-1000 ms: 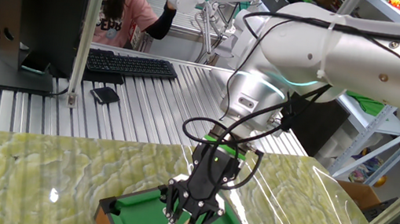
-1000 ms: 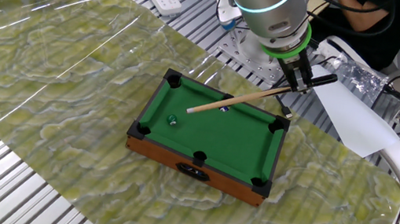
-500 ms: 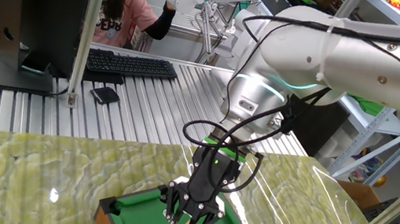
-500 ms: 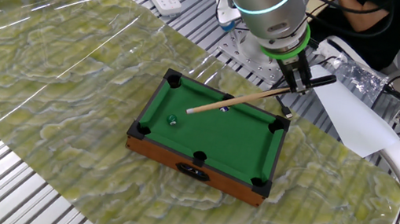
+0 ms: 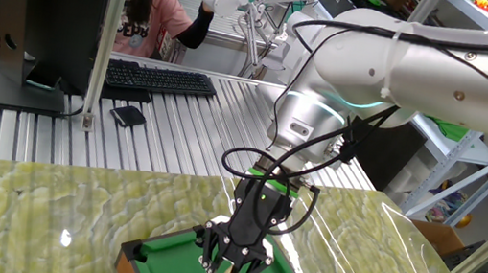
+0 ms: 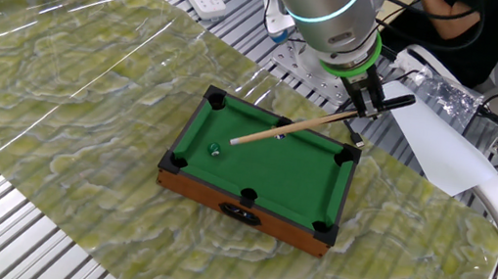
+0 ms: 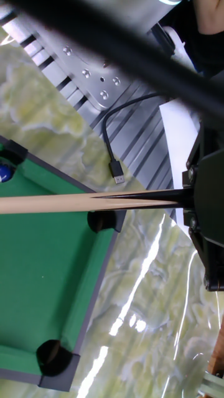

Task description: Hit the pool ball

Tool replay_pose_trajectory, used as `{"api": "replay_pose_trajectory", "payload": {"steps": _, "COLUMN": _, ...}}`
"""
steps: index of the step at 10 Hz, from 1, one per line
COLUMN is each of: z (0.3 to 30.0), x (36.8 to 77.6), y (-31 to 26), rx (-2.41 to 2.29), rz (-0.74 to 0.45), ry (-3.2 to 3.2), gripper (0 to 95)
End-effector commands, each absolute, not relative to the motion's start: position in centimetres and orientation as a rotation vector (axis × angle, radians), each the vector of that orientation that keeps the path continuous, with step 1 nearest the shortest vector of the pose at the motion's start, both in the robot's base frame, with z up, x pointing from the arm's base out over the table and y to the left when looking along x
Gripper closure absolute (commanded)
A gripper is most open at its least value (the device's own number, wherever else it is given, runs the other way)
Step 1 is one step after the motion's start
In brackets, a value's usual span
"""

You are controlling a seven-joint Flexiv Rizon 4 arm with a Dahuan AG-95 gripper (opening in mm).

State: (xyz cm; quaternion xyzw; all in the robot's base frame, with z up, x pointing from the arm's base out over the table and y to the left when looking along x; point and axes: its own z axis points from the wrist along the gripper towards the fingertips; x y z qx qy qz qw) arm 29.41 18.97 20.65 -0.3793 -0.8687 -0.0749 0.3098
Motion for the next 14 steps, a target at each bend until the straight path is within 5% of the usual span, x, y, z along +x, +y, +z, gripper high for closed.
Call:
{"api": "replay_pose_trajectory", "payload": {"steps": 1, "z": 20.6, "x": 29.5, "y": 18.9, "rx": -0.996, "rz": -0.197, "ry": -2.296, "gripper": 95.0}}
{"api": "replay_pose_trajectory", "payload": {"steps": 14, "z": 19.4, "x": 30.5, "y": 17.1, "rx": -0.971, "rz": -0.202, "ry": -2.314, "gripper": 95.0}}
